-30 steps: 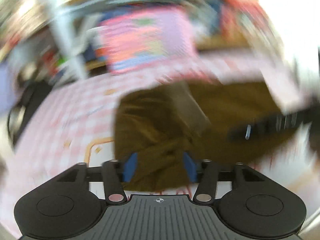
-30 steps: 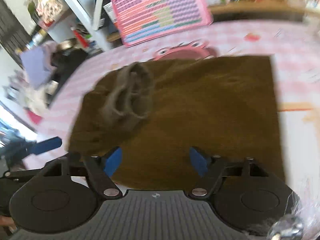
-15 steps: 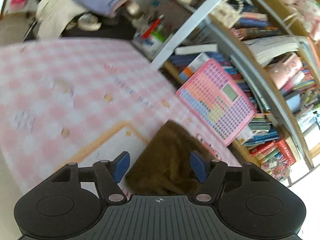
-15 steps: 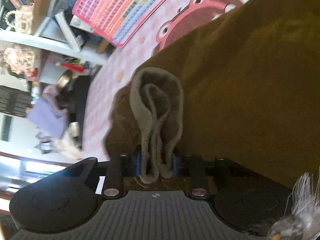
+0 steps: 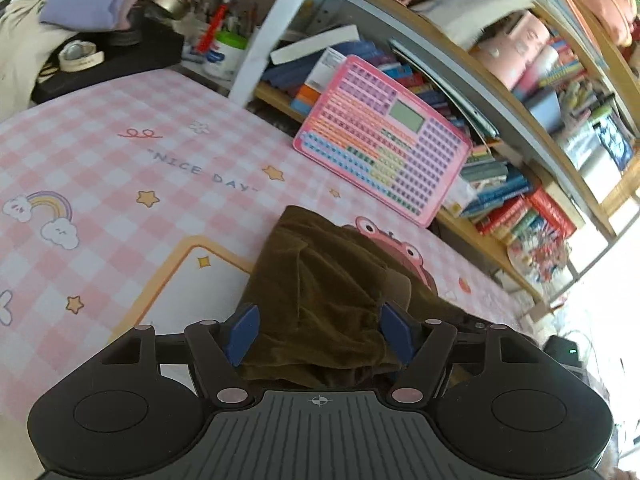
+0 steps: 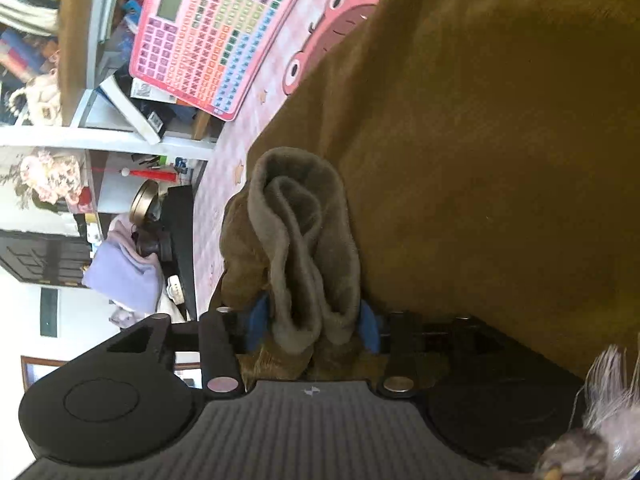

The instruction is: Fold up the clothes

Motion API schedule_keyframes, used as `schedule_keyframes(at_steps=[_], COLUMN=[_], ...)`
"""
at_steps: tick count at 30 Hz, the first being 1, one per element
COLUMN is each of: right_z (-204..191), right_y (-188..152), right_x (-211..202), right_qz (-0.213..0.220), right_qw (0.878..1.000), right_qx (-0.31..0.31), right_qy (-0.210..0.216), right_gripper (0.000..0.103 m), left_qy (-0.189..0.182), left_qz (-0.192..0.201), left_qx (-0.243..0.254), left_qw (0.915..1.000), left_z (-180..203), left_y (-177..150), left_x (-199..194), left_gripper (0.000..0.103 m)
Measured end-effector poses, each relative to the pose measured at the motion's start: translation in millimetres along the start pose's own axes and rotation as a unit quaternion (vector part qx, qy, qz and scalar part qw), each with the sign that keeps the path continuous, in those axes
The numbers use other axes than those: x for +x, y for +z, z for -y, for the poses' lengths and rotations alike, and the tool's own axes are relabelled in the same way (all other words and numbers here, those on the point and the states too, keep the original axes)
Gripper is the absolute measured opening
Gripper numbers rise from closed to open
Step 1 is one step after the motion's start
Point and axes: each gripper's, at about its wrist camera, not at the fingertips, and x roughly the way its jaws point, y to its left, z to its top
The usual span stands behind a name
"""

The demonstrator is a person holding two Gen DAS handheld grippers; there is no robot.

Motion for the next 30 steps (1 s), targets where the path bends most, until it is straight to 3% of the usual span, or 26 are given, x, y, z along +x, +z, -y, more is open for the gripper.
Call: schedule_keyframes(at_steps=[5, 9, 12, 18, 20, 24, 30], right_z=[-3.1, -12.0, -19.8, -16.3, -10.5, -1.9, -1.9], right_y=[-15.7, -27.6, -35.6, -49.6, -51.8, -54.8, -60.7], right_x=[-25.8, -56.0, -76.5, -102.2, -108.0, -115.6, -123.7], right_qz=[0.005, 0.027, 0.053, 0.096, 0.104, 0.113, 0.125], right_qw=[0.999, 0.992, 0.977, 0.929, 0.916, 0.903, 0.898], right_qx=[-0.039, -0.116, -0.193, -0.306, -0.328, -0.349, -0.347], right_qy=[-0.01, -0.039, -0.079, -0.185, -0.206, -0.225, -0.238], right_gripper=[0.05, 0.056, 0.058, 0.058, 0.059, 0.068, 0.076], left_qy=[0.004, 0.013, 0.027, 0.064, 0.075, 0.103, 0.111], left_qz=[-0.009, -0.027, -0.044, -0.053, -0.049, -0.034, -0.037], left_qx=[0.036, 0.067, 0.085, 0.125, 0.148, 0.192, 0.214], left_qw=[0.9993, 0.9973, 0.995, 0.9886, 0.985, 0.9752, 0.9697], left_z=[13.0, 28.4, 40.7, 68.8, 77.6, 92.1, 94.8], left_y=[-1.1, -9.7, -21.6, -47.3, -56.2, -72.1, -80.1], left_x=[8.0, 17.8, 24.7, 29.4, 27.9, 19.2, 9.7], left_gripper=[0.072, 0.072, 0.072, 0.073, 0.079, 0.086, 0.092])
